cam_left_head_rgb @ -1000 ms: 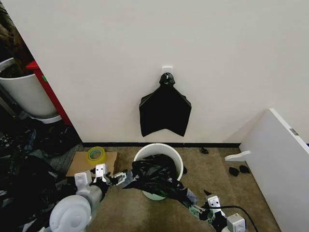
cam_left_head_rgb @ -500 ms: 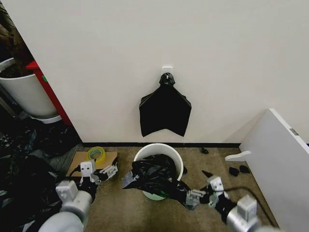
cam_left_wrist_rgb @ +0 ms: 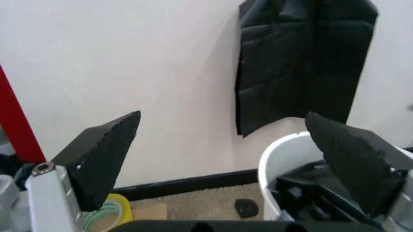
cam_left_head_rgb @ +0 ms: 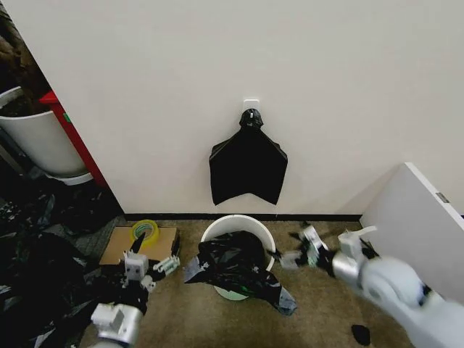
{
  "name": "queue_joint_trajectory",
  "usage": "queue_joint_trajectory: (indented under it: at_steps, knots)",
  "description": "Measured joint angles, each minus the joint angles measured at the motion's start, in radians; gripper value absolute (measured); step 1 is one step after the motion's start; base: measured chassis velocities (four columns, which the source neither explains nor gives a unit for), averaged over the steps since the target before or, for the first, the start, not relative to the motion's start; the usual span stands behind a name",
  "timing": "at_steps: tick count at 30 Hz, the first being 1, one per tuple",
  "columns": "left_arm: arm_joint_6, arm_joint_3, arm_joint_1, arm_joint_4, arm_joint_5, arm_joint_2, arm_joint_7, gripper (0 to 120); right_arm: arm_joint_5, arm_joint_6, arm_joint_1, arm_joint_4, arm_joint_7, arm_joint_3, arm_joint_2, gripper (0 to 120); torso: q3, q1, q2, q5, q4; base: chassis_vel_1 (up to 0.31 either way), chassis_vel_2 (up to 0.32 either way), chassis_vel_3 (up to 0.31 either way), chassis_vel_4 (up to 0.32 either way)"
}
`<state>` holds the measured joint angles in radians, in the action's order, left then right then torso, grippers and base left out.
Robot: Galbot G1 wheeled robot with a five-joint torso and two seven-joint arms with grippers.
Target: Place the garbage bag over the trash bin.
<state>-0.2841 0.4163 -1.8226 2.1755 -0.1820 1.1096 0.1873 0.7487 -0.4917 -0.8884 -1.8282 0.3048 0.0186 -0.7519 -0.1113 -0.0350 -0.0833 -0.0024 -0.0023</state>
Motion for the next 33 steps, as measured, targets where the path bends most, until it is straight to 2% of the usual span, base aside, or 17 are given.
queue_joint_trajectory:
  at_steps: [3, 5, 13, 15, 16, 20, 21, 24, 25, 29, 30, 33]
  knots:
    - [-0.03, -0.005, -0.029, -0.006, 0.035, 0.035, -0.002, 100, 0.017, -0.006, 0.175, 0.135, 0.014, -0.121, -0.053, 100, 0.0, 0.0, 0.0, -0.0006, 0.0004, 0.0, 0.0, 0.0, 0.0]
    - [-0.037, -0.004, -0.046, -0.006, 0.038, 0.044, -0.001, 100, 0.029, -0.012, 0.24, 0.209, 0.023, -0.173, -0.09, 100, 0.0, 0.0, 0.0, 0.0, 0.0005, 0.0, 0.0, 0.0, 0.0]
    - [-0.047, 0.002, -0.064, -0.011, 0.036, 0.055, 0.007, 100, -0.015, -0.01, 0.339, 0.347, 0.082, -0.292, -0.162, 95, 0.0, 0.0, 0.0, -0.0001, 0.0, 0.0, 0.0, 0.0, 0.0]
    - [-0.046, 0.002, -0.064, -0.012, 0.033, 0.059, 0.008, 100, -0.036, -0.009, 0.365, 0.379, 0.091, -0.323, -0.182, 85, 0.0, 0.0, 0.0, -0.0002, 0.0001, 0.0, 0.0, 0.0, 0.0]
    - [-0.046, 0.002, -0.064, -0.012, 0.033, 0.059, 0.008, 100, -0.036, -0.009, 0.365, 0.379, 0.091, -0.323, -0.182, 85, 0.0, 0.0, 0.0, -0.0002, 0.0001, 0.0, 0.0, 0.0, 0.0]
    - [-0.041, -0.003, -0.061, -0.01, 0.03, 0.06, 0.009, 100, -0.087, 0.007, 0.407, 0.448, 0.121, -0.372, -0.203, 66, 0.0, 0.0, 0.0, -0.0001, -0.0002, 0.0, 0.0, 0.0, 0.0]
    - [-0.041, -0.003, -0.061, -0.01, 0.03, 0.06, 0.009, 100, -0.087, 0.007, 0.407, 0.448, 0.121, -0.372, -0.203, 66, 0.0, 0.0, 0.0, -0.0001, -0.0002, 0.0, 0.0, 0.0, 0.0]
    - [-0.04, -0.009, -0.057, -0.014, 0.03, 0.061, 0.011, 100, -0.103, 0.014, 0.426, 0.475, 0.136, -0.395, -0.21, 52, 0.0, 0.0, 0.0, -0.0002, -0.0001, 0.0, 0.0, 0.0, 0.0]
    - [-0.04, -0.009, -0.057, -0.014, 0.03, 0.061, 0.011, 100, -0.103, 0.014, 0.426, 0.475, 0.136, -0.395, -0.21, 52, 0.0, 0.0, 0.0, -0.0002, -0.0001, 0.0, 0.0, 0.0, 0.0]
    - [-0.035, -0.014, -0.056, -0.014, 0.019, 0.061, 0.014, 100, -0.103, 0.015, 0.441, 0.49, 0.137, -0.404, -0.223, 32, 0.0, 0.0, 0.0, -0.0001, 0.0, 0.0, 0.0, 0.0, 0.0]
    - [-0.035, -0.014, -0.056, -0.014, 0.019, 0.061, 0.014, 100, -0.103, 0.015, 0.441, 0.49, 0.137, -0.404, -0.223, 32, 0.0, 0.0, 0.0, -0.0001, 0.0, 0.0, 0.0, 0.0, 0.0]
    - [-0.028, -0.013, -0.056, -0.01, 0.009, 0.061, 0.018, 100, -0.102, 0.013, 0.442, 0.494, 0.137, -0.406, -0.226, 21, 0.0, 0.0, 0.0, -0.0001, -0.0001, 0.0, 0.0, 0.0, 0.0]
